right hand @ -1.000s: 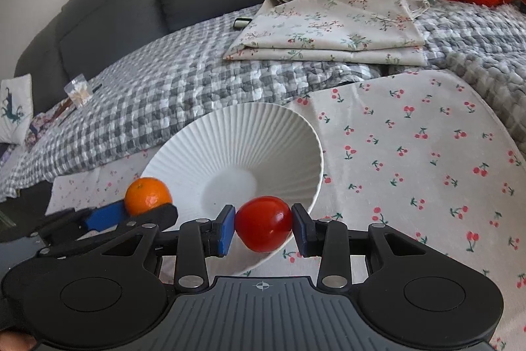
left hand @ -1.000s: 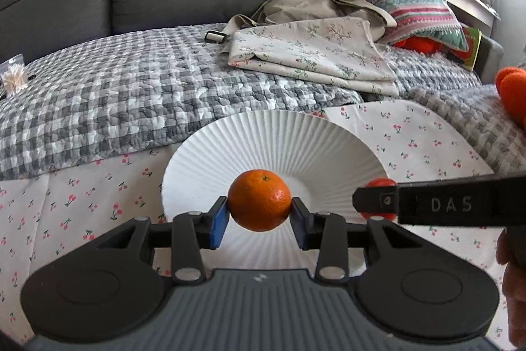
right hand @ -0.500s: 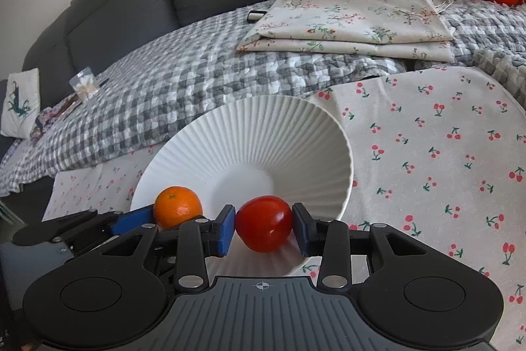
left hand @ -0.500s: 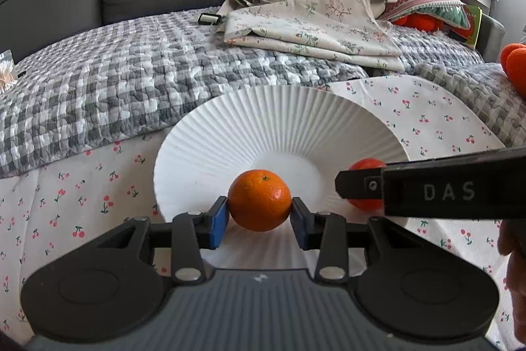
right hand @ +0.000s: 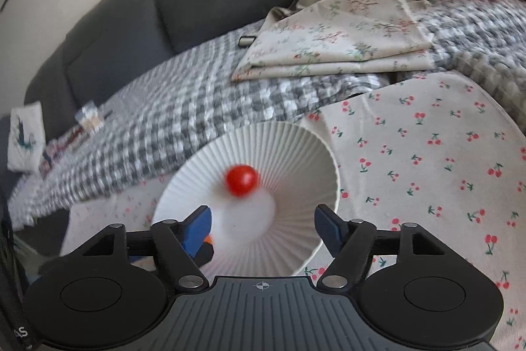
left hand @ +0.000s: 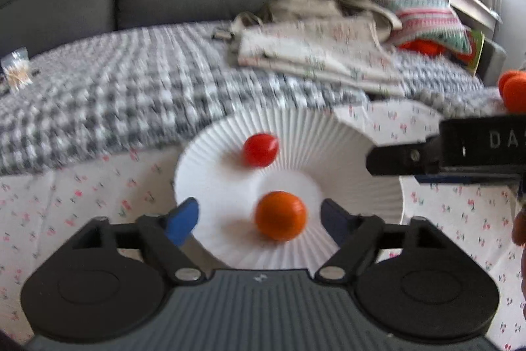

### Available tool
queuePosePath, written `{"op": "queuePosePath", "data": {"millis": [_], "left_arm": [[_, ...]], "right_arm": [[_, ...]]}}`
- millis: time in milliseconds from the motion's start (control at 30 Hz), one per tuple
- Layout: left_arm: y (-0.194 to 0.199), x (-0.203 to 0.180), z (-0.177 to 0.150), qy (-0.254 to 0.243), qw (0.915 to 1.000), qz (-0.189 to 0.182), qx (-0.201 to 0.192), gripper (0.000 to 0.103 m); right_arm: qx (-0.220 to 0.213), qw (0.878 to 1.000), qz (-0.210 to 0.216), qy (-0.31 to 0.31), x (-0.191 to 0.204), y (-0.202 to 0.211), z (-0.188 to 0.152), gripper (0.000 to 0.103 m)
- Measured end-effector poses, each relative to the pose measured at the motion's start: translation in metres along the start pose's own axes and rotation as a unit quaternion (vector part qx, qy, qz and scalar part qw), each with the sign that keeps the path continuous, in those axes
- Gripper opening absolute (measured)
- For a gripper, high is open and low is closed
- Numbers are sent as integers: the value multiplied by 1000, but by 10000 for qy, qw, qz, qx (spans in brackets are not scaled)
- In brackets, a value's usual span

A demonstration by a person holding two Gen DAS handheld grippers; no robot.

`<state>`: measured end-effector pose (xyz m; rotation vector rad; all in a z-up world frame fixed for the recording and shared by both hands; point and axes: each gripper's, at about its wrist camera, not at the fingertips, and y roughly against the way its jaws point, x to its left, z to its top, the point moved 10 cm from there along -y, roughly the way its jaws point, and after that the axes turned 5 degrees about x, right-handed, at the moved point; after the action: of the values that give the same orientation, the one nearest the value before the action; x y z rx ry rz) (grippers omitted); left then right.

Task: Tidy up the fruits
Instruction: 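Carry the orange and tomato over the white bowl and open both tools, then withdraw both open tools from the bowl back toward the fruit cluster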

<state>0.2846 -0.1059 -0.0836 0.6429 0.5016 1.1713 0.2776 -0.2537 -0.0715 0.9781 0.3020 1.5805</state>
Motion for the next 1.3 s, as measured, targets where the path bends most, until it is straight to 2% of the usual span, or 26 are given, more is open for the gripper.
{"op": "queuePosePath", "data": {"millis": [267,433,667,833,1033,1300], "left_arm": [[28,14,3,363,9993,-48,-87,82],[57,25,-3,584,9982,-28,-149,82],[92,39,-14,714,9973,54,-176,83],[105,43,-31,877,9961,-65,-40,83],[116,28,-54,643,9976,-194,181,83],[126,27,-85,478,9978,-262,373,82]], "right_arm": [[-181,9991,198,-318,-1,35,-1,77],[-280,9987,318,-282,7,58,-6,81],[-332,9988,303,-171,13,88,-25,86],[-338,9992,195,-93,13,104,-41,87],[-248,9993,278,-49,17,120,-63,87],[-95,9988,204,446,26,132,-89,87]]}}
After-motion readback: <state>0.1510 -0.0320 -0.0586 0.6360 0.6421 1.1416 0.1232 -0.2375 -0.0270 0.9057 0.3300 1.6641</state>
